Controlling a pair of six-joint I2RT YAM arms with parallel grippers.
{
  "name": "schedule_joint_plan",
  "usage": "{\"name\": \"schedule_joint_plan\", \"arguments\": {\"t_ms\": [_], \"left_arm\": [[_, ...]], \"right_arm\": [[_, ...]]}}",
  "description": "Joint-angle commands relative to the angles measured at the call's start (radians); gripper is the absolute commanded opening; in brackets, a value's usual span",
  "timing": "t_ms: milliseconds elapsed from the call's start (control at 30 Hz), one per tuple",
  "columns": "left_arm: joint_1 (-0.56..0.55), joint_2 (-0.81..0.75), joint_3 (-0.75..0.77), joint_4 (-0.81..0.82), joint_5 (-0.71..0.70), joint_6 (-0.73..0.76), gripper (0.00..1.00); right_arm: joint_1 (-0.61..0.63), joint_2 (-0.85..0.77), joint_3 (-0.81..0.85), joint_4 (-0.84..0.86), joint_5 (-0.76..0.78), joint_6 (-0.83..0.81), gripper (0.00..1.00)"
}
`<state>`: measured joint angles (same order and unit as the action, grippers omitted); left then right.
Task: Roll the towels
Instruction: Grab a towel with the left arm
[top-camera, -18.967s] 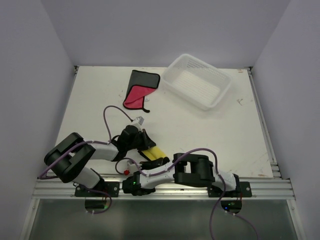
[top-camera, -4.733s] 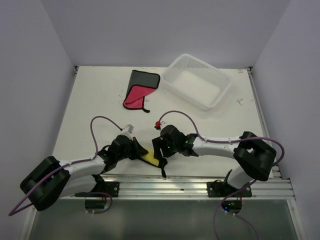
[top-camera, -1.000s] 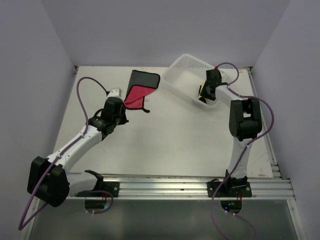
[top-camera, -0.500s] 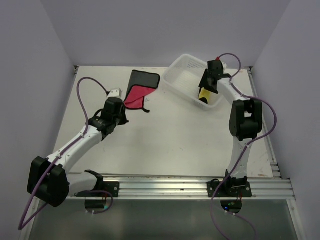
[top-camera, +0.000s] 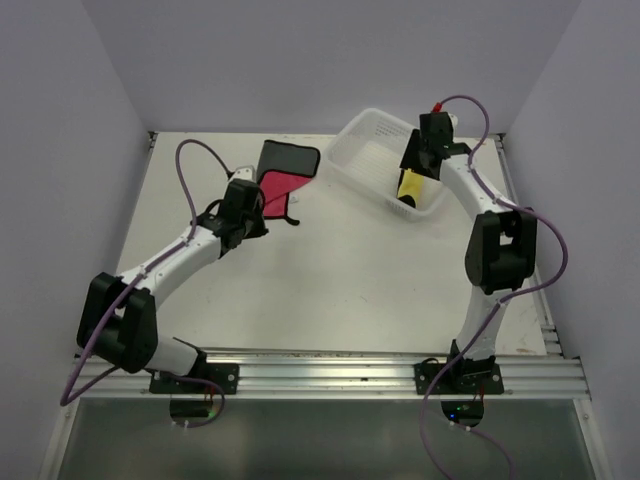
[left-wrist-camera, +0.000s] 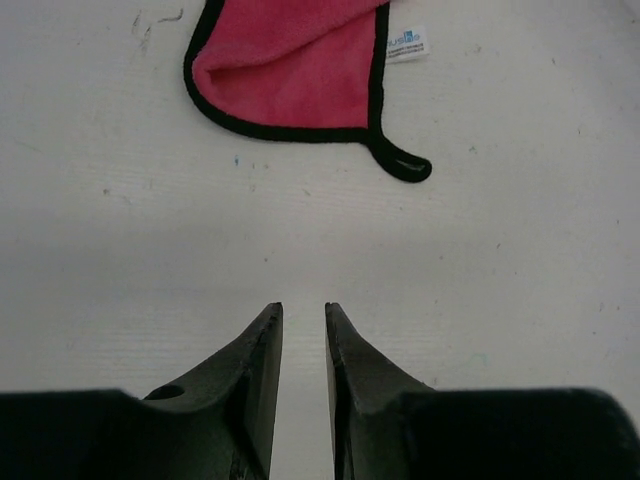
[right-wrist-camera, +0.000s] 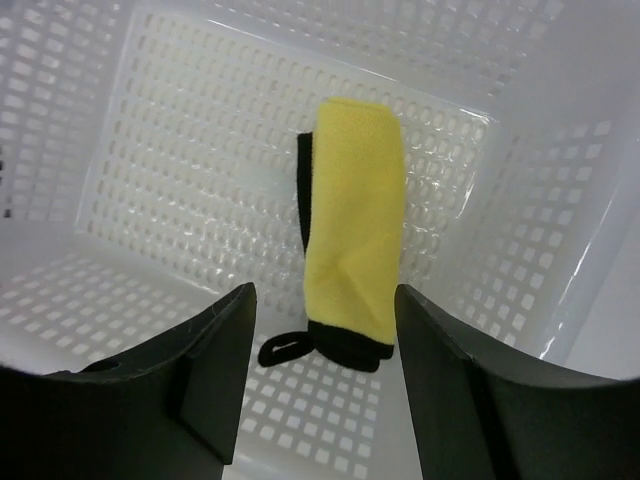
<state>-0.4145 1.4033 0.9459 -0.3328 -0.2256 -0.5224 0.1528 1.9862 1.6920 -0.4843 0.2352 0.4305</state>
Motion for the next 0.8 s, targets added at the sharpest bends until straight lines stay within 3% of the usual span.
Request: {"name": "schedule_joint_plan", "arguments": {"t_ms": [0, 133, 433, 767], "left_arm": [[0.008, 0.081, 0.109, 0.049, 0.0, -0.024, 0.28], [0.008, 0.264, 0.235, 0.046, -0.018, -0.027, 0.31], [0.01, 0.6, 0.45, 0.057, 0.114, -0.022, 0.4], [0.006, 0.665, 0.433, 0.08, 0.124, -0.059, 0.47]], "right_arm": [[0.042, -0.173, -0.028, 0.076, -0.02, -0.067, 0.61], [0.063, -0.254, -0.078, 0.108, -0.049, -0.076, 0.61], [0.11, -0.429, -0.215, 0.121, -0.132, -0.076, 0.6], [0.113, -0.491, -0.268, 0.144, -0.165, -0.056, 0.61]]}}
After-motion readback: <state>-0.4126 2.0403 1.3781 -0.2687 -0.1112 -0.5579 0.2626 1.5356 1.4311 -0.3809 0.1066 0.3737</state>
